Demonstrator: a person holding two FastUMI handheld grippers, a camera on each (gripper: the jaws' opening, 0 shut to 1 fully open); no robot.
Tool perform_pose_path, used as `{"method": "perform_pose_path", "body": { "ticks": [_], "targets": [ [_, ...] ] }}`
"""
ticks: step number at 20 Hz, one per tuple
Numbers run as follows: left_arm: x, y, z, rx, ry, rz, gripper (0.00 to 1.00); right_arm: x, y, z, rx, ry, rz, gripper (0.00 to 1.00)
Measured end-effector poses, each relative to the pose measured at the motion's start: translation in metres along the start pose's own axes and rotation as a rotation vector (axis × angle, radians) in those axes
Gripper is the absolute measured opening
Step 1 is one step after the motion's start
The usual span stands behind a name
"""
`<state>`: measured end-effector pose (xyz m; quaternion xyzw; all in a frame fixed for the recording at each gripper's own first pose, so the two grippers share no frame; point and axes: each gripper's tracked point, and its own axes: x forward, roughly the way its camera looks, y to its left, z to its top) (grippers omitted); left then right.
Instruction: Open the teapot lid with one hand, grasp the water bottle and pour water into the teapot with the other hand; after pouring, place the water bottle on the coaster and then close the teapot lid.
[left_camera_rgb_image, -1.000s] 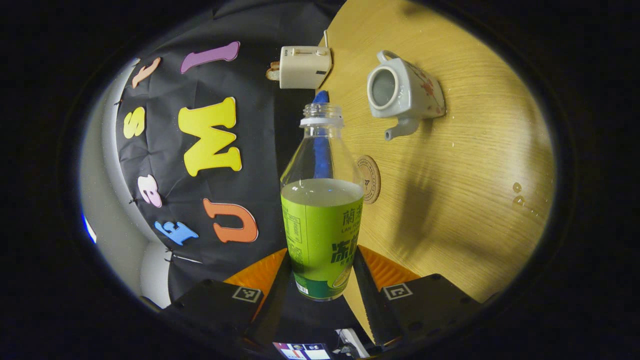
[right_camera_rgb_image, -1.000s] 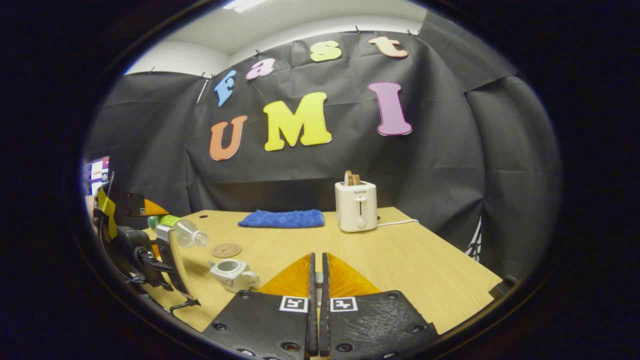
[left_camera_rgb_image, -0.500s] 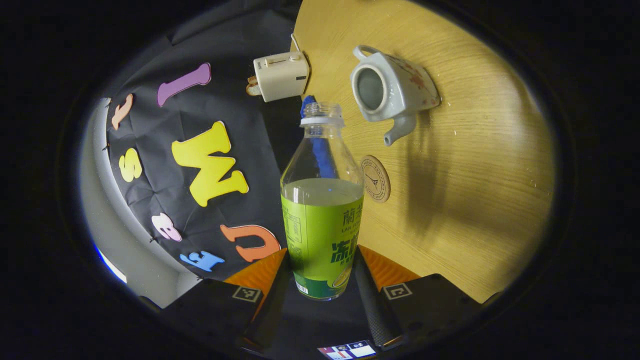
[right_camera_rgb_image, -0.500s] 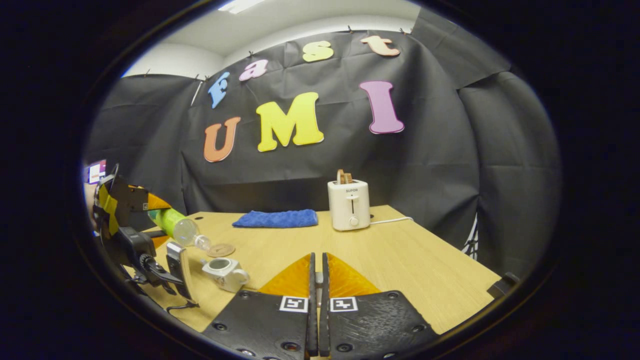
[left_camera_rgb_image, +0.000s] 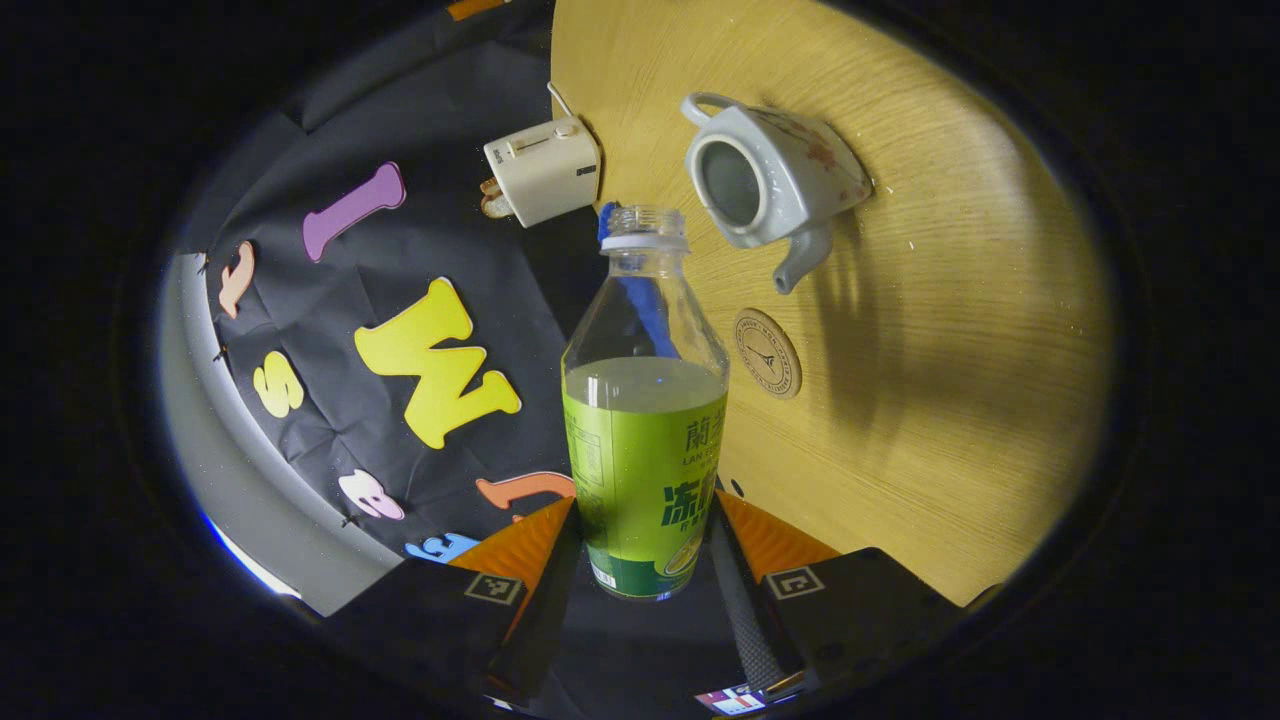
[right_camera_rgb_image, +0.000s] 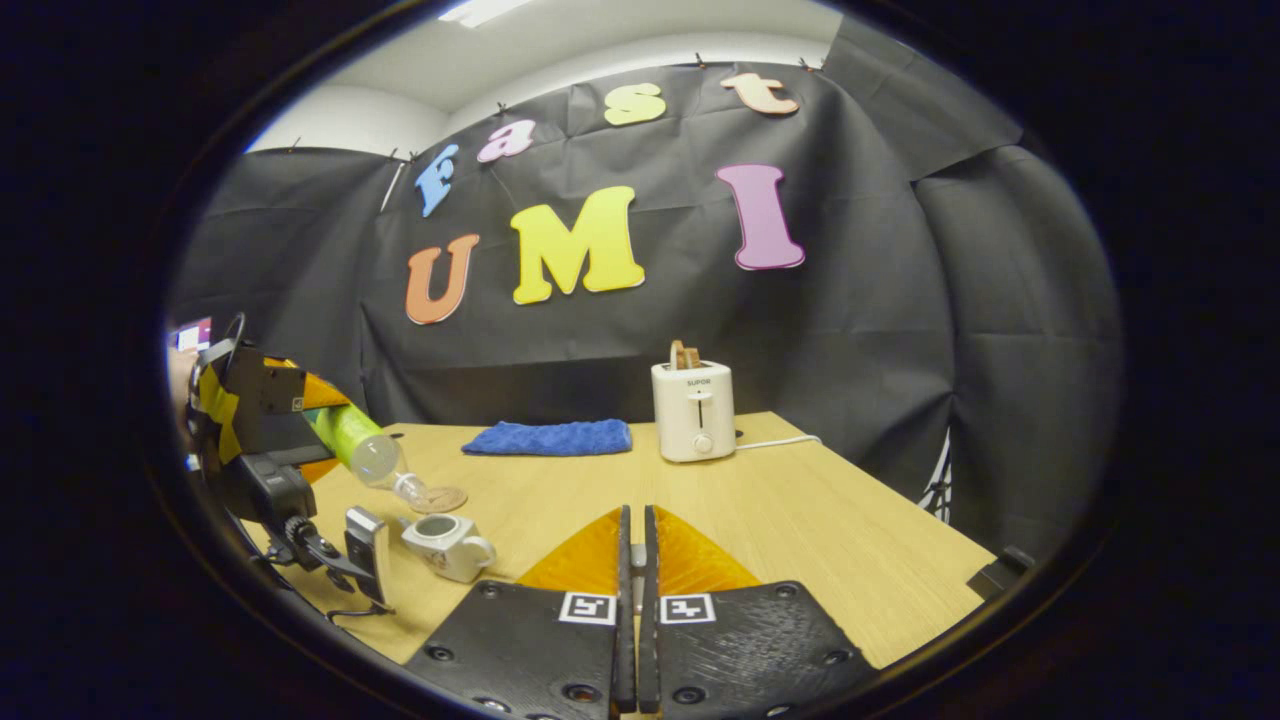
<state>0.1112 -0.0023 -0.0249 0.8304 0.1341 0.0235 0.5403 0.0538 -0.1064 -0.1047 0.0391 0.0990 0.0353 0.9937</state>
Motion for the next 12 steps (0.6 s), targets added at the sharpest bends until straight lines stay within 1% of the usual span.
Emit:
{"method": "perform_pose_path", "body": {
  "ticks": [3,7,10,12],
  "targets": [
    [-0.001,0.007,-0.001,0.04,0.008,0.038,0.73,0.0,-0.001,-0.001,0.001,0.002,0.0,0.01],
    [0.001,0.008,0.0,0.082,0.009,0.045,0.73,0.0,-0.003,-0.003,0.006,0.004,-0.002,0.01],
    [-0.002,0.015,0.0,0.129,0.011,0.065,0.73,0.0,-0.003,-0.004,0.007,0.005,-0.003,0.01],
    [-0.002,0.015,0.001,0.14,0.009,0.066,0.73,0.001,-0.003,-0.005,0.01,0.006,-0.001,0.01]
  ]
}}
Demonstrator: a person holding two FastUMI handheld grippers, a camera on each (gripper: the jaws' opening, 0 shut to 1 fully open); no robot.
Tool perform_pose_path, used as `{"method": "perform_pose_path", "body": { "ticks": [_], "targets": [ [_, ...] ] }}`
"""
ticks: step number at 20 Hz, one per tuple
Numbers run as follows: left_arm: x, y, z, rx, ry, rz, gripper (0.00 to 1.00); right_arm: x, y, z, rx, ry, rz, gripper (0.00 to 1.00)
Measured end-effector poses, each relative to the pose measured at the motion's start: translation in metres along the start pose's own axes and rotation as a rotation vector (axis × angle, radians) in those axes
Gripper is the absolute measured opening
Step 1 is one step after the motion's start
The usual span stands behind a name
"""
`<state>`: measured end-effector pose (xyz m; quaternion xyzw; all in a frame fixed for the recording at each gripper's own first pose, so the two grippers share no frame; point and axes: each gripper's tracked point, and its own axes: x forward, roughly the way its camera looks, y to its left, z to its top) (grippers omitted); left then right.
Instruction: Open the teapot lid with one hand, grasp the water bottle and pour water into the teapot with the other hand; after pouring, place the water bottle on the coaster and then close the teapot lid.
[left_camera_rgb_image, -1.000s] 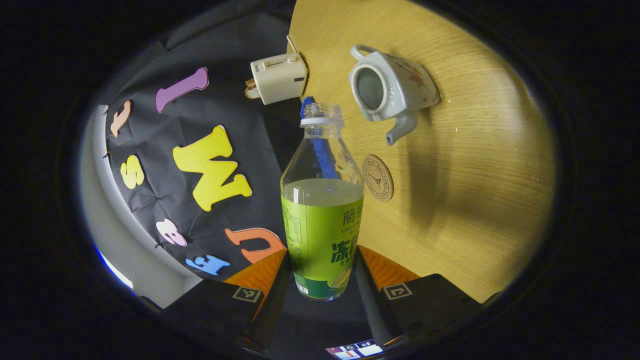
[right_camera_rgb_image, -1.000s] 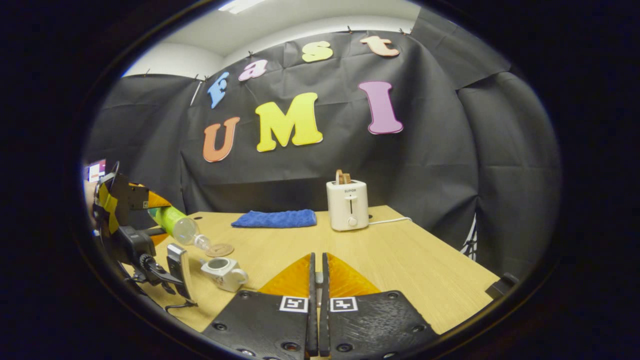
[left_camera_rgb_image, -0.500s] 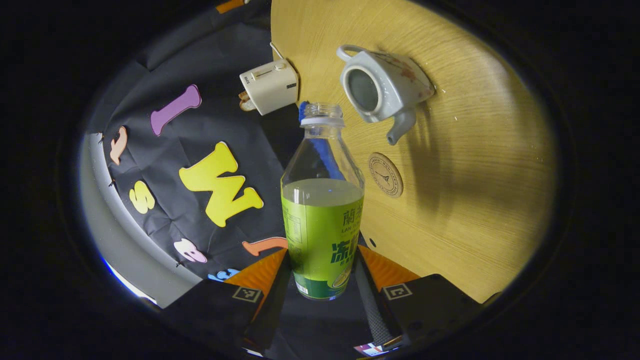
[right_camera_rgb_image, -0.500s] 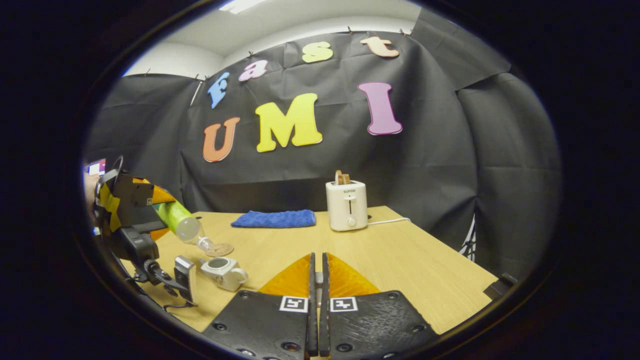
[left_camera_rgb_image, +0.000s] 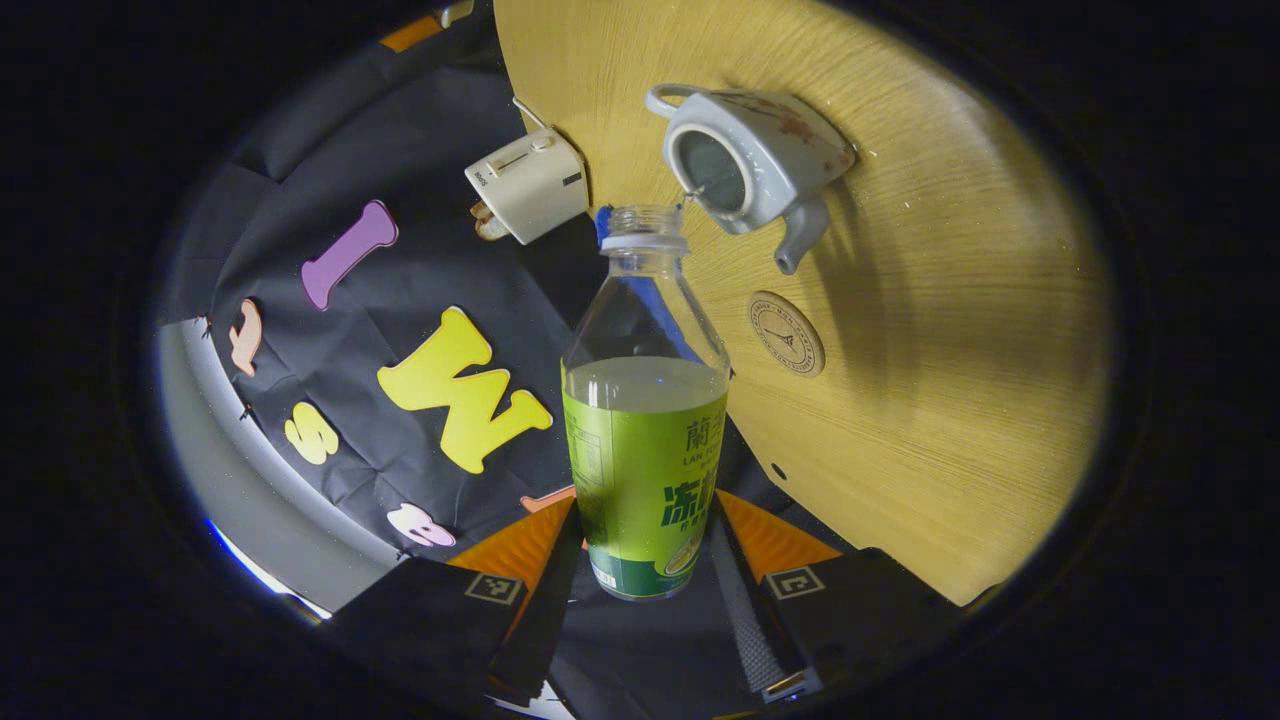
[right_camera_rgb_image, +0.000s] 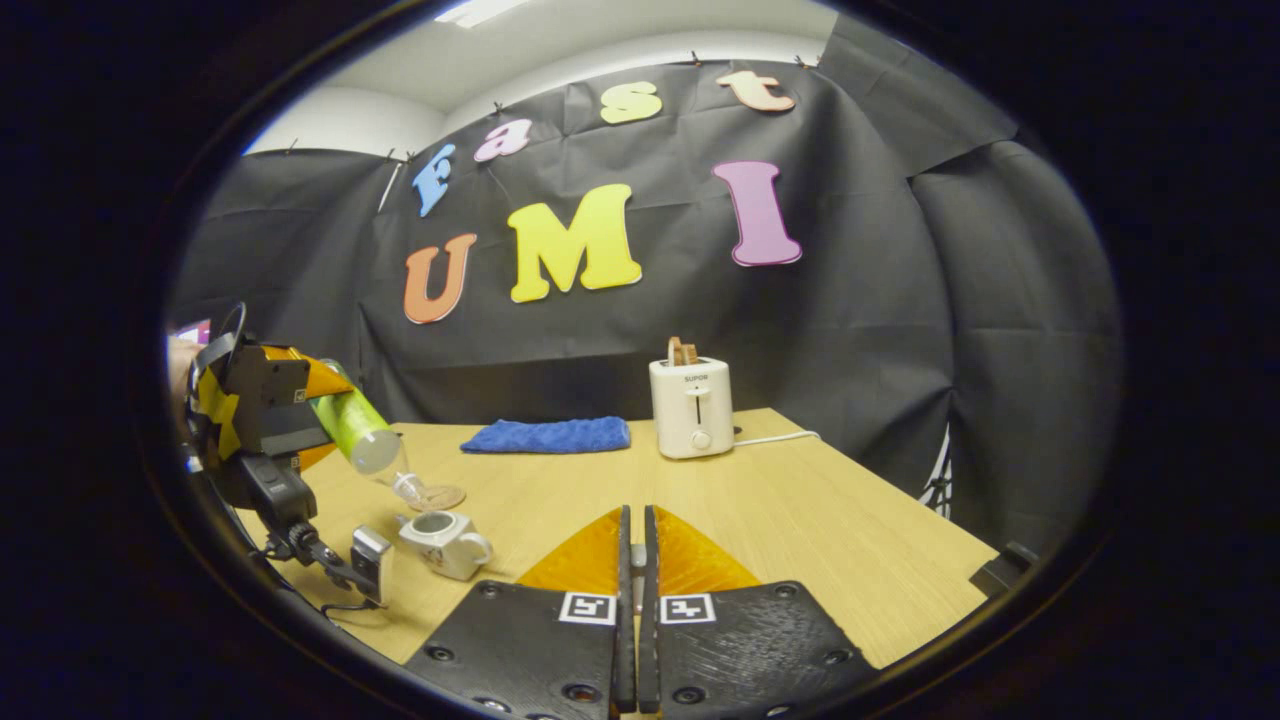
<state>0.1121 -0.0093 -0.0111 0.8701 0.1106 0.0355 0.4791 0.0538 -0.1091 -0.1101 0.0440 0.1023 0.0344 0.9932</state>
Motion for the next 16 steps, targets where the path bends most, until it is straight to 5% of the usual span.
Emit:
{"method": "perform_pose_path", "body": {
  "ticks": [16],
  "targets": [
    [-0.002,0.017,0.001,0.102,0.005,0.047,0.73,-0.003,-0.006,-0.001,0.012,-0.006,-0.004,0.01]
  ]
}}
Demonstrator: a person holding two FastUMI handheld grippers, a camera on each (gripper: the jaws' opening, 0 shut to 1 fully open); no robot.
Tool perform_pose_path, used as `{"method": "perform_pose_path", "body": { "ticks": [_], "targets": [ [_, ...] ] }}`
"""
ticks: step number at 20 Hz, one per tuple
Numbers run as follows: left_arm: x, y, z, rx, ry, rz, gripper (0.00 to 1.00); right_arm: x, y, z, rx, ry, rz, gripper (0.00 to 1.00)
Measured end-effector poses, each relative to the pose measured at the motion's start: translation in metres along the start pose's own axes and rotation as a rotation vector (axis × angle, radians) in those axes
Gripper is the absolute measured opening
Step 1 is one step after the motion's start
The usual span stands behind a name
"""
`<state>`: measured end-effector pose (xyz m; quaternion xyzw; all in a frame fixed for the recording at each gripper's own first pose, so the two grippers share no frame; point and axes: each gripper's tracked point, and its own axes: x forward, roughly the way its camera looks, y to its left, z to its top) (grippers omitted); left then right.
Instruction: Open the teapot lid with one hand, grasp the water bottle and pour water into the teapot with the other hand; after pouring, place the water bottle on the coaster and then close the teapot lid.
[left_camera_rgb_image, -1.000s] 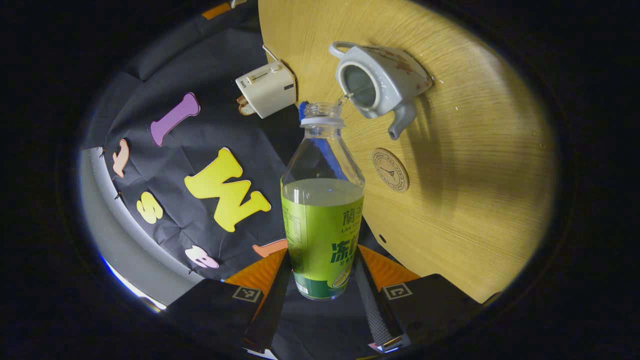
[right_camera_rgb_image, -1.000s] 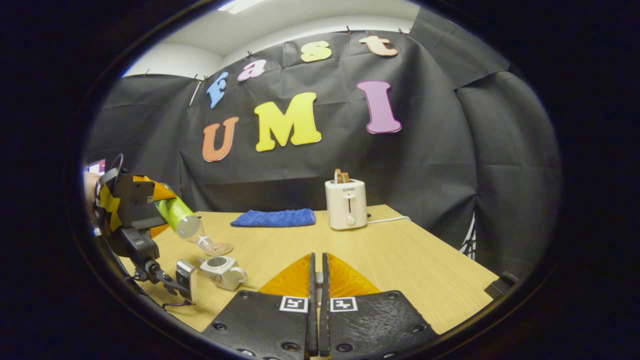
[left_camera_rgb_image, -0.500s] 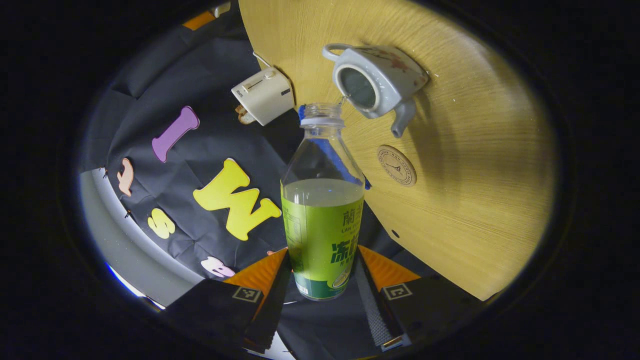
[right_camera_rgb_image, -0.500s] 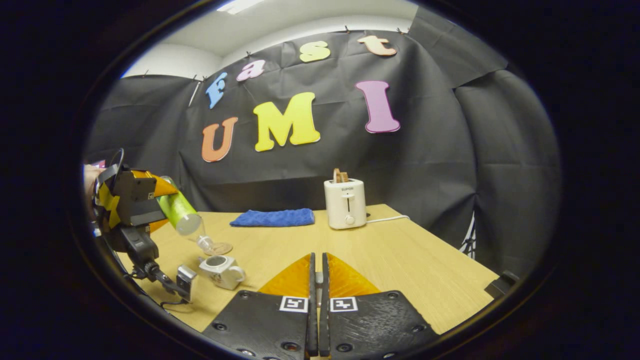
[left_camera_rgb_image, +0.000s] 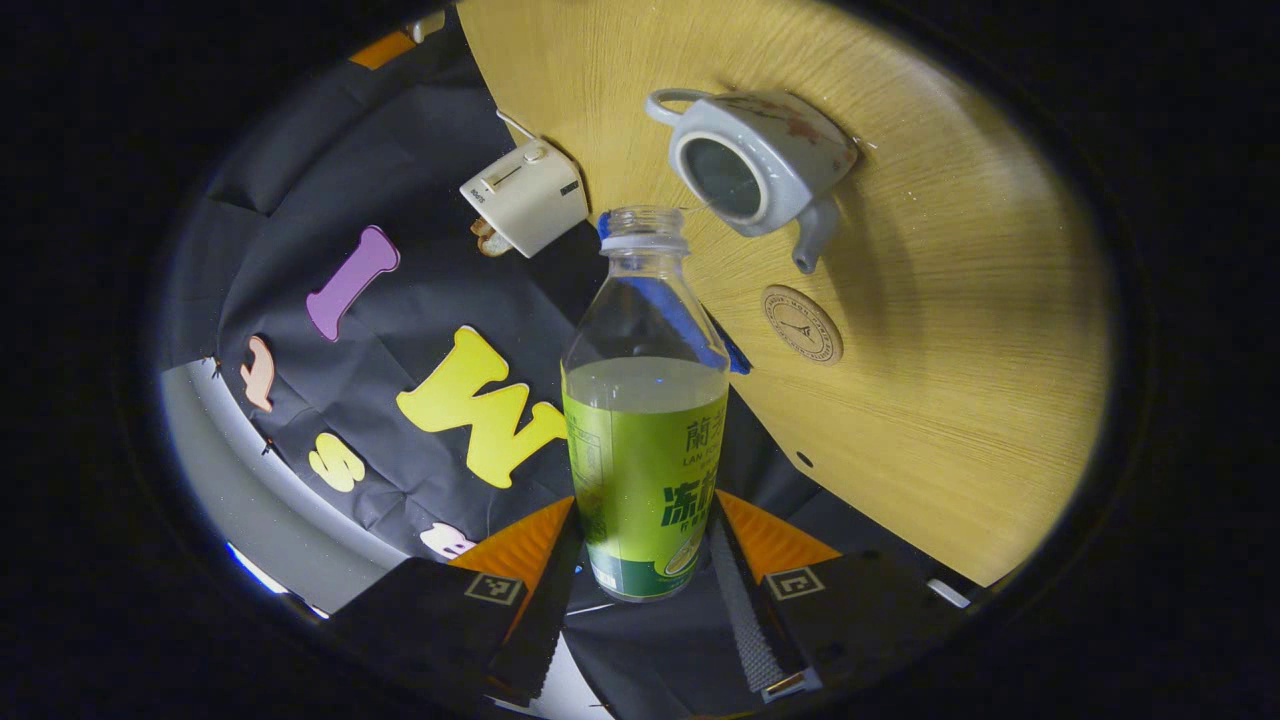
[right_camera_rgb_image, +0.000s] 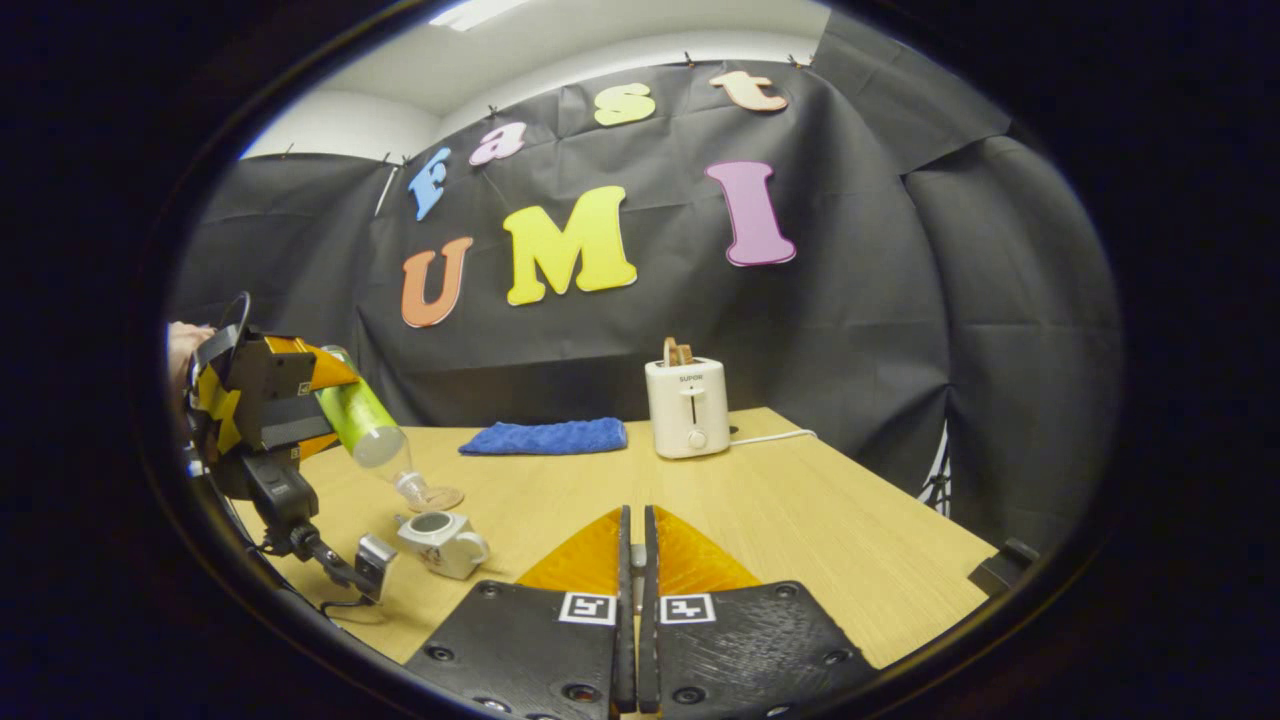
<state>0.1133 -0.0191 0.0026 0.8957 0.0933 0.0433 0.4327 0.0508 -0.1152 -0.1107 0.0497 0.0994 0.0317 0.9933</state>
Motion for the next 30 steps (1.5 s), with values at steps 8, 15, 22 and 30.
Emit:
{"method": "perform_pose_path", "body": {
  "ticks": [8,15,22,30],
  "targets": [
    [0.0,0.0,0.0,0.007,-0.012,-0.004,0.73,0.0,-0.003,-0.002,0.007,0.004,-0.004,0.01],
    [0.002,-0.005,-0.001,-0.036,-0.019,-0.004,0.73,-0.001,-0.001,0.0,0.004,-0.001,-0.005,0.01],
    [0.003,-0.023,-0.002,-0.268,-0.052,-0.003,0.73,-0.006,-0.002,0.01,-0.007,-0.018,-0.016,0.01],
    [-0.005,-0.067,0.016,-0.993,-0.105,-0.158,0.72,-0.01,0.005,0.028,0.0,-0.041,-0.011,0.01]
  ]
}}
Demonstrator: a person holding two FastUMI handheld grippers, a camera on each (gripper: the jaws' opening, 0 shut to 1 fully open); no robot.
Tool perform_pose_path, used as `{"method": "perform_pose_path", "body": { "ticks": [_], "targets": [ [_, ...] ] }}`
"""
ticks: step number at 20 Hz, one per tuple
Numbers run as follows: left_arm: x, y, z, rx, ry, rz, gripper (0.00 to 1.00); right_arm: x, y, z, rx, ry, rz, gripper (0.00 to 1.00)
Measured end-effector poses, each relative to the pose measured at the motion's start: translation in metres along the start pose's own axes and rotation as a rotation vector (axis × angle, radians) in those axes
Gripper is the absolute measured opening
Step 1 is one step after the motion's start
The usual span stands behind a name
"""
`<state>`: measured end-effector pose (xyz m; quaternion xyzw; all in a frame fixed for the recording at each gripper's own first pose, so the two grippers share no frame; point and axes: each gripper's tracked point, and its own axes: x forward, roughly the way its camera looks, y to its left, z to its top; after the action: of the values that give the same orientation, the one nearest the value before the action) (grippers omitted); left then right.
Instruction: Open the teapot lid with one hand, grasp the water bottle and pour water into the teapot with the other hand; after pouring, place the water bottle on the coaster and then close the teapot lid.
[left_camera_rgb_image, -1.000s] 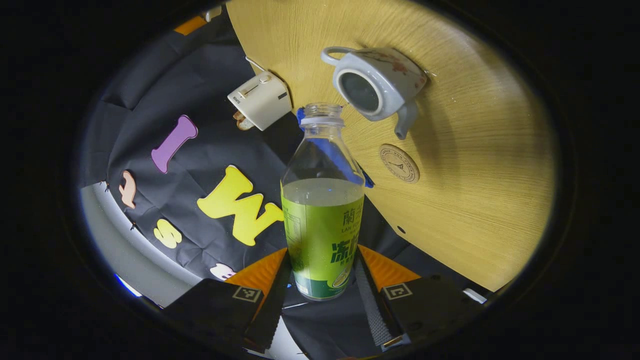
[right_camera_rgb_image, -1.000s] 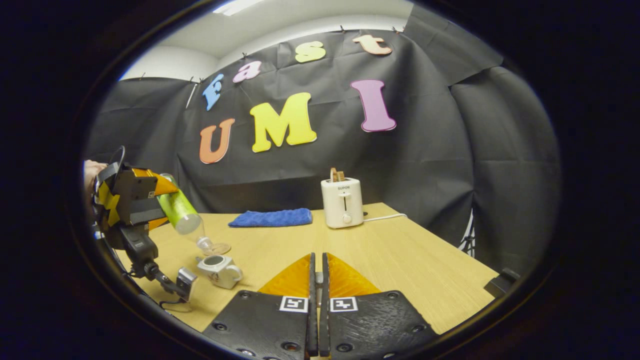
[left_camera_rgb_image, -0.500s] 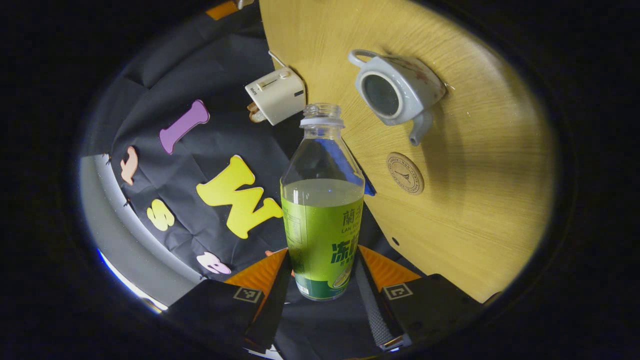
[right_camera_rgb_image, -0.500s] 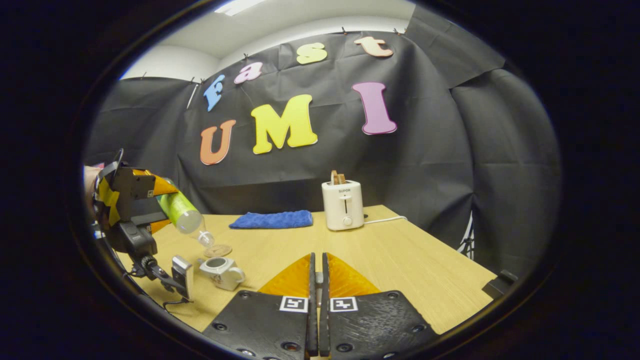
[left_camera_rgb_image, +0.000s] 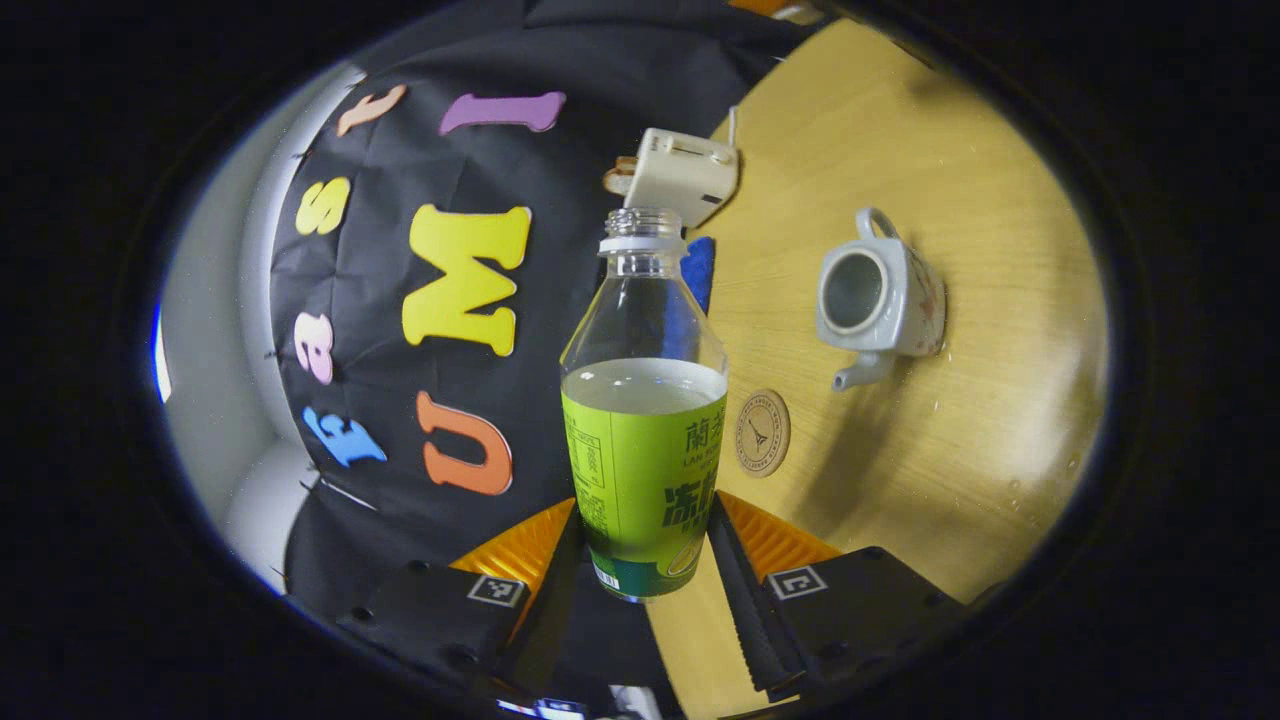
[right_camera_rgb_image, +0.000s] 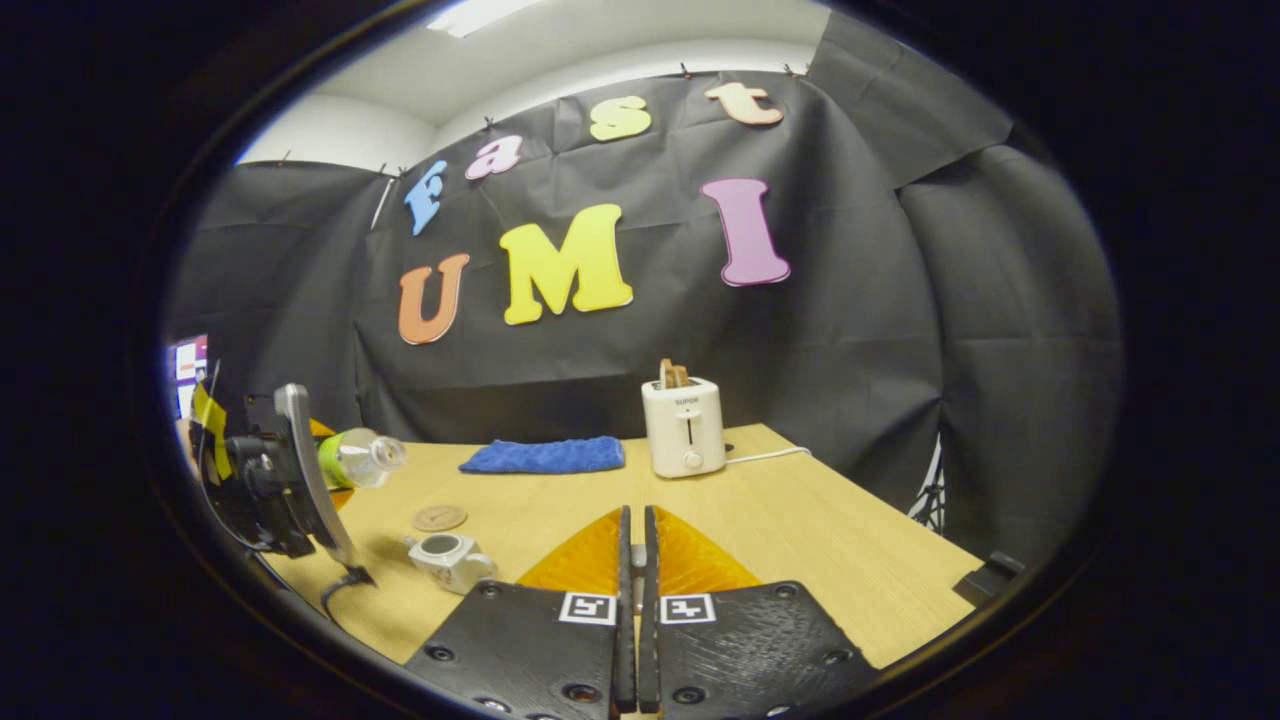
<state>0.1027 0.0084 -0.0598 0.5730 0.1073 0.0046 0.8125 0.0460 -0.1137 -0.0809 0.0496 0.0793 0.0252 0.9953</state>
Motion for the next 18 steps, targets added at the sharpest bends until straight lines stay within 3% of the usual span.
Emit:
{"method": "perform_pose_path", "body": {
  "ticks": [3,4,5,8,15,18],
  "targets": [
    [-0.005,-0.009,-0.013,-0.274,-0.001,-0.028,0.72,-0.002,0.002,0.006,-0.015,-0.006,-0.004,0.01],
    [-0.006,-0.011,-0.017,-0.366,0.005,-0.039,0.68,-0.002,0.003,0.007,-0.018,-0.008,-0.005,0.01],
    [-0.006,-0.014,-0.02,-0.462,0.002,-0.047,0.73,-0.002,0.006,0.008,-0.02,-0.007,-0.004,0.01],
    [0.0,-0.018,-0.013,-0.721,-0.018,-0.096,0.73,-0.002,0.015,0.011,-0.03,-0.006,0.001,0.01],
    [0.037,0.017,0.013,-1.044,-0.129,-0.089,0.74,0.0,0.027,0.015,-0.059,-0.014,-0.001,0.01],
    [0.051,0.022,0.024,-1.132,-0.162,-0.107,0.74,0.005,0.027,0.011,-0.058,-0.001,-0.009,0.01]
  ]
}}
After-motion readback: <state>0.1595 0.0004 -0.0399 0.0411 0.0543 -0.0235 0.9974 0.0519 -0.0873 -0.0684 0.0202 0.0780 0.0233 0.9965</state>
